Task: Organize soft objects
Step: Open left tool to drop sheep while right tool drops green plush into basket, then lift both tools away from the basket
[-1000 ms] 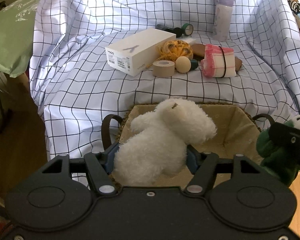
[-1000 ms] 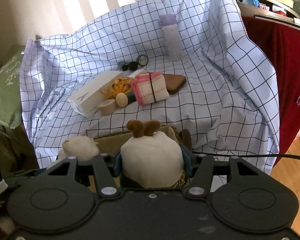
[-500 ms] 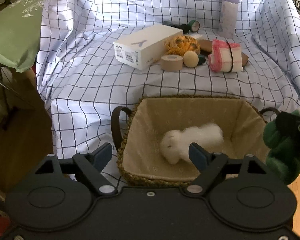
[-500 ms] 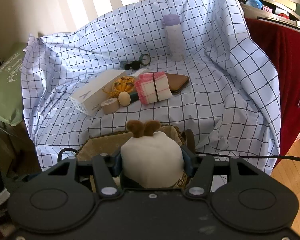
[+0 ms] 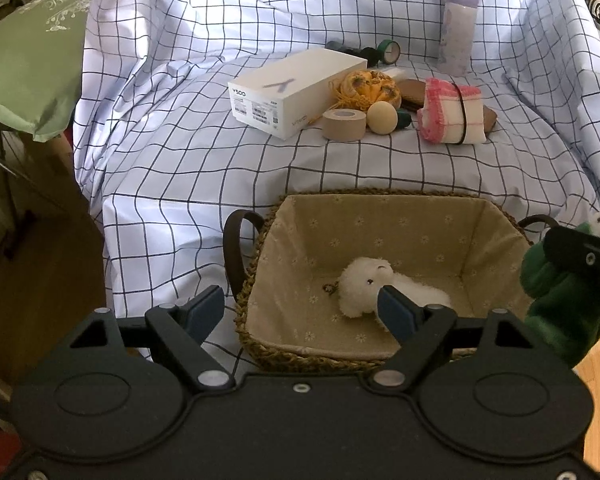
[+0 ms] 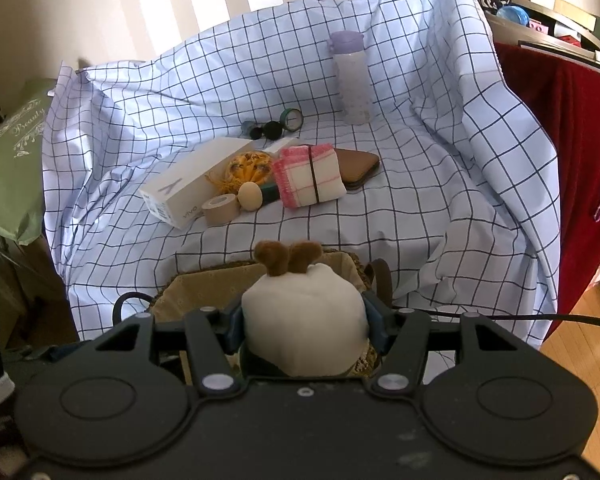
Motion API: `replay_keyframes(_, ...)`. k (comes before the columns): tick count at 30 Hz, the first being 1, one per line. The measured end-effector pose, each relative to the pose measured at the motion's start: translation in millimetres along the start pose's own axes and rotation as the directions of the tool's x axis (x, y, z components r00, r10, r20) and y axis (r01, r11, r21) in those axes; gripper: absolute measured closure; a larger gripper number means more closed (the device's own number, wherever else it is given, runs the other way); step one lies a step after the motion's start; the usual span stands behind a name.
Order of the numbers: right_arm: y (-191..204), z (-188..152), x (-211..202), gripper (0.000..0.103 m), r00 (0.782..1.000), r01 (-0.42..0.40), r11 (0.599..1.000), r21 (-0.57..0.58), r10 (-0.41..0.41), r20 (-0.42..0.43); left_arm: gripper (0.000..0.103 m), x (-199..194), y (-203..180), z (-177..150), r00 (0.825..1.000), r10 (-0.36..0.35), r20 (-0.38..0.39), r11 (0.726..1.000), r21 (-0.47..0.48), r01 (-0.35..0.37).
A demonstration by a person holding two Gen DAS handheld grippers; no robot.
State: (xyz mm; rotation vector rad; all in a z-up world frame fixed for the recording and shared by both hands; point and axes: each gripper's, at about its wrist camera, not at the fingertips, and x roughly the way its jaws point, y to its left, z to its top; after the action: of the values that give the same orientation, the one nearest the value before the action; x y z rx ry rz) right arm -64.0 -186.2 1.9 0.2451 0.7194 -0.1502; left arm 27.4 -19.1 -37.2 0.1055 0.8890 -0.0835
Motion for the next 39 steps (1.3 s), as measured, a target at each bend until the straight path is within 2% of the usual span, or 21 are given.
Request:
replay_keyframes(1, 0.6, -0.1, -0.9, 0.036, 1.0, -0.001, 1.0, -0.003, 0.001, 0.005, 0.023, -0.2, 0.2, -0.1, 1.0, -0.001, 0.001, 1.0, 0.001, 0.001)
replay_keyframes(3, 0.8, 0.2, -2.2, 0.033, 1.0, -0.001, 1.0, -0.01, 0.001, 0.014, 0.023, -0.1, 0.3, -0.3, 1.0, -0.001, 0.0, 1.0, 0.001, 0.001)
replay_keyframes(39, -3.2, -1.2, 2.3, 0.033, 1.0, 0.021, 1.0, 0.004, -0.021, -0.009, 0.023, -3.0, 5.6, -0.7, 1.0, 0.004, 0.011, 1.0, -0.01, -0.004)
